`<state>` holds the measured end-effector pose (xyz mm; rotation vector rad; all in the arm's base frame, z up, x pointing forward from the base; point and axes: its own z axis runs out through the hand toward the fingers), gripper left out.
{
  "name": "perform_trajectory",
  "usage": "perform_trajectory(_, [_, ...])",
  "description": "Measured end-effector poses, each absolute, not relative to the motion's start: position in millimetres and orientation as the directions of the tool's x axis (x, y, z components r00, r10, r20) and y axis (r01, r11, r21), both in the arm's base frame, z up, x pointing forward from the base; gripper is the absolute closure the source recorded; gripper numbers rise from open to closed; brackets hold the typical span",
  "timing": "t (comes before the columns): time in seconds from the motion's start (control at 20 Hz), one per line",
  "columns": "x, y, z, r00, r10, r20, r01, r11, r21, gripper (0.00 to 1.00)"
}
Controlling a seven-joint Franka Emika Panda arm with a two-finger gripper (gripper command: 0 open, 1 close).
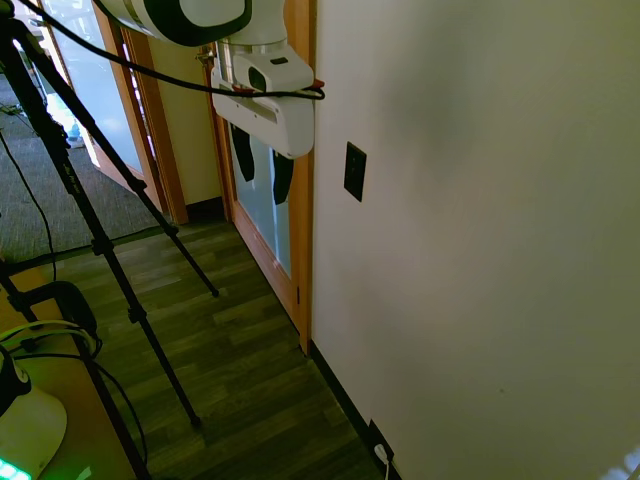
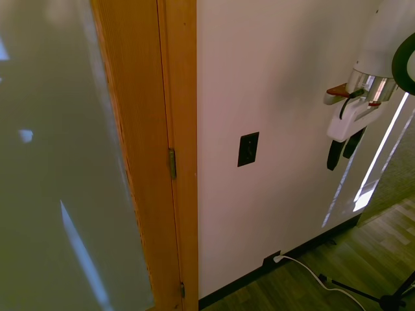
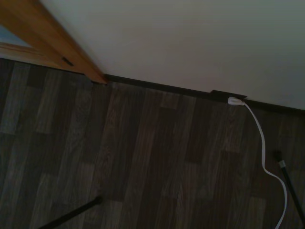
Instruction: Turn on the light
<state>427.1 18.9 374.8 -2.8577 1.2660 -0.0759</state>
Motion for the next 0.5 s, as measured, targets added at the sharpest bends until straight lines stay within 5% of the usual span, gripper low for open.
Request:
perform_trajectory(0.2, [430,22,375,0.671,-0.739,0.05,-0.738,-0.673,-0.048,0.0])
perform_trajectory(0.5, [454,57,366,0.652,-0.732,0.2,-0.713,-0.681,-0.167,0.0])
